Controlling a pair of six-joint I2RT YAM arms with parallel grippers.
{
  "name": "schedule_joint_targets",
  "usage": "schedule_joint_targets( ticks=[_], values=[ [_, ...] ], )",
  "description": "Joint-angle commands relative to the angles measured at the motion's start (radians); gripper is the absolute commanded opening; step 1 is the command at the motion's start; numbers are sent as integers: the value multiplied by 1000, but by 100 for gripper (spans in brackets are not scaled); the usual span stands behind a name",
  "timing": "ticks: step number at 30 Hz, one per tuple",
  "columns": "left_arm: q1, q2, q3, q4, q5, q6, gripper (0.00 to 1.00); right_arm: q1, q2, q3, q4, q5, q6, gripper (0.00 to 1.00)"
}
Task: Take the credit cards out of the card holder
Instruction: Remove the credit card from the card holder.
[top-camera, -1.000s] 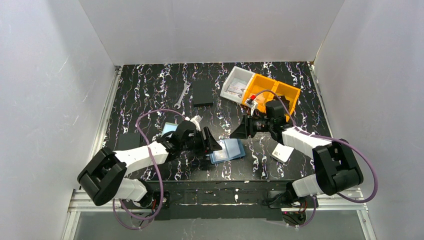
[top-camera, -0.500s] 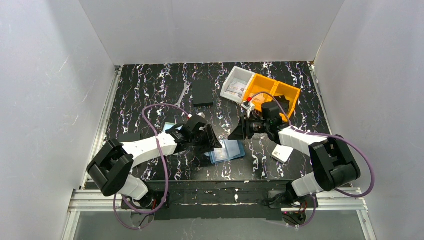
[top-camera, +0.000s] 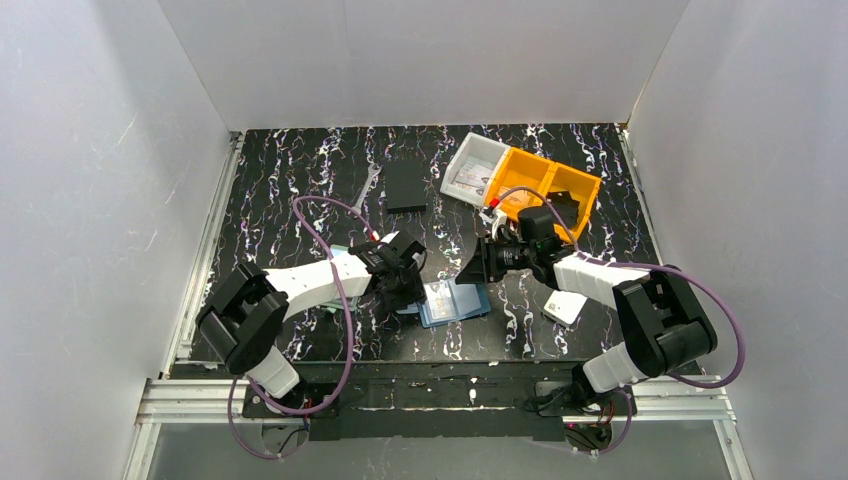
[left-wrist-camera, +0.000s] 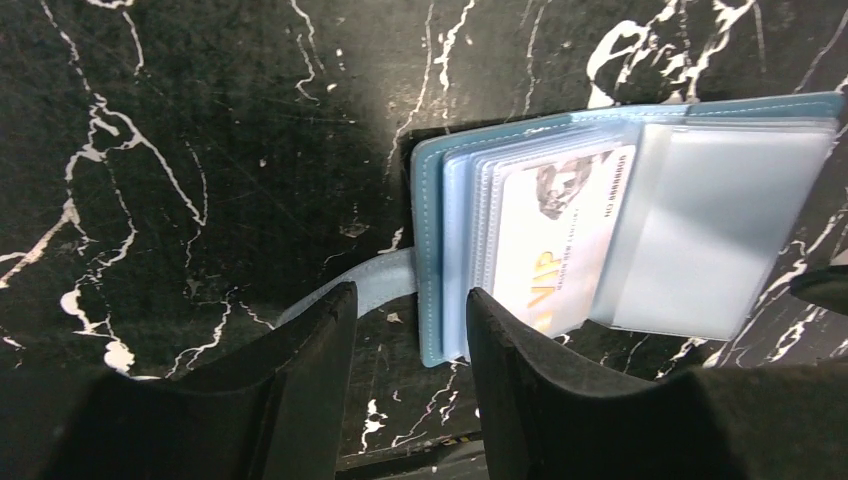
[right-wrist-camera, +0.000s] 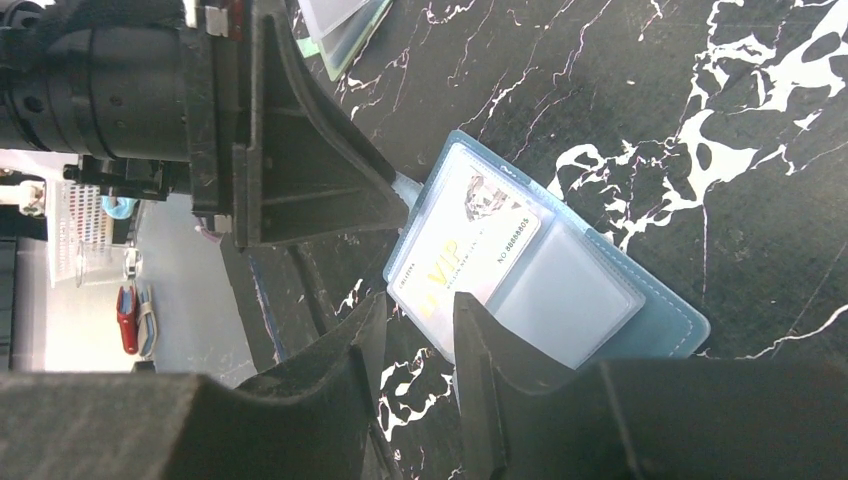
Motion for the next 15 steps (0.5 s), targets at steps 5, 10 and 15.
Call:
schedule_joint_targets(
  ticks=[5,10,15],
  values=[
    [-6,-23,43,-44,-40,15,42,54,9,-3,10,39,-32,38],
    [-11,-47,34,-17,-21,-6,41,80,10,-4,-4,98,-47,34],
    [-15,-61,10,60,26,-33,37,80,11,4,-50,204,-70,28]
  ],
)
